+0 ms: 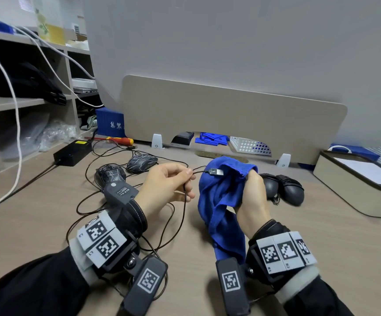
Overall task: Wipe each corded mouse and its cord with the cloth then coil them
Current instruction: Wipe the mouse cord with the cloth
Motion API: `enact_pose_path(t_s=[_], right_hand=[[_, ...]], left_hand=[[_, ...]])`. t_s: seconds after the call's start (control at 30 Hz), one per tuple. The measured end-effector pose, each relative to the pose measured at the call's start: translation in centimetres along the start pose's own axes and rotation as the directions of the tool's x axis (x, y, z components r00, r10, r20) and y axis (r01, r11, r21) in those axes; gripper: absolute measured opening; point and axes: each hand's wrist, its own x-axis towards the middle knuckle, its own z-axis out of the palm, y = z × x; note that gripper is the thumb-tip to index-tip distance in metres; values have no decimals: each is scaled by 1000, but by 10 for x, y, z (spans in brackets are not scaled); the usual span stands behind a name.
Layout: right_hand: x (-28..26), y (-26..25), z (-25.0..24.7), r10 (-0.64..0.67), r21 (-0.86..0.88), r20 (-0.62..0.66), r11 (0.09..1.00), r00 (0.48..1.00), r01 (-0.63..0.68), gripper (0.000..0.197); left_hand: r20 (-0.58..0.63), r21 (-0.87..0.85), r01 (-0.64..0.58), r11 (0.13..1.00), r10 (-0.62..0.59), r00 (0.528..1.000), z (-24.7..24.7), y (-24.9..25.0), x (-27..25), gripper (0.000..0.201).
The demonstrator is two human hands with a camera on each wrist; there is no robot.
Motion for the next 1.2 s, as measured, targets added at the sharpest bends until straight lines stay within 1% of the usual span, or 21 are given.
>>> enact_pose_path(t_s=[0.1,0.13,0.17,0.23,0.27,0.3,0.33,0.37,0.43,0.5,0.57,0.63,0.73,0.83,0.9,0.97,1.03,1.13,1.2], right_hand=[[-2,-2,0,-16,99,51,995,999,11,26],[-2,-3,0,-23,93,87,996,996,15,29],[-2,-2,0,-21,57,134,998,991,14,29],[-4,0,4,2,-83,232,996,973,18,21],[-5,1,6,-3,-181,265,982,964,53,17],[-6,2,7,-36,-279,290,953,956,121,16],[-8,3,7,-81,-354,321,914,944,199,19],[-9,4,7,-112,-398,362,879,925,262,21],[-11,4,5,-110,-454,434,830,894,323,24],[-11,5,3,-132,-481,442,800,887,358,21],[-10,5,4,-146,-486,427,795,893,363,16],[-9,7,4,-139,-490,393,805,909,335,23],[-6,10,3,-101,-471,285,851,953,231,27],[-6,7,3,-50,-390,208,912,977,130,19],[-3,7,2,19,-311,185,950,983,41,19],[-3,9,3,91,-228,216,973,972,-40,20],[-2,13,3,97,-263,271,964,958,-23,16],[-4,16,2,38,-406,377,905,926,128,10],[-4,17,0,3,-447,372,877,928,176,10]], left_hand=[[-31,48,-55,997,56,998,-1,-2,1,20],[-42,57,-66,996,68,997,-2,-3,2,19],[-48,61,-73,995,76,996,-2,-3,2,19],[-57,60,-83,995,87,995,-2,-3,2,19],[-60,59,-87,994,90,994,-2,-3,2,18],[-61,59,-89,994,92,994,-2,-3,2,18],[-62,57,-88,995,91,994,-2,-3,2,17],[-62,50,-87,995,90,994,-2,-3,2,17],[-65,50,-91,995,94,993,-2,-3,1,18],[-57,65,-96,993,100,993,-2,-4,1,20],[-35,77,-95,993,98,995,-1,-6,2,20],[-25,96,-87,992,90,996,0,-9,2,19],[-25,105,-79,991,82,996,1,-10,2,19],[-64,104,-70,992,77,995,-2,-10,4,18],[-81,96,-60,994,68,994,-5,-10,5,19],[-85,88,-50,995,58,995,-6,-10,5,18],[-78,88,-47,995,54,995,-5,-10,5,18],[-70,79,-45,996,51,996,-3,-10,4,17],[-70,84,-45,995,51,996,-2,-10,3,17]])
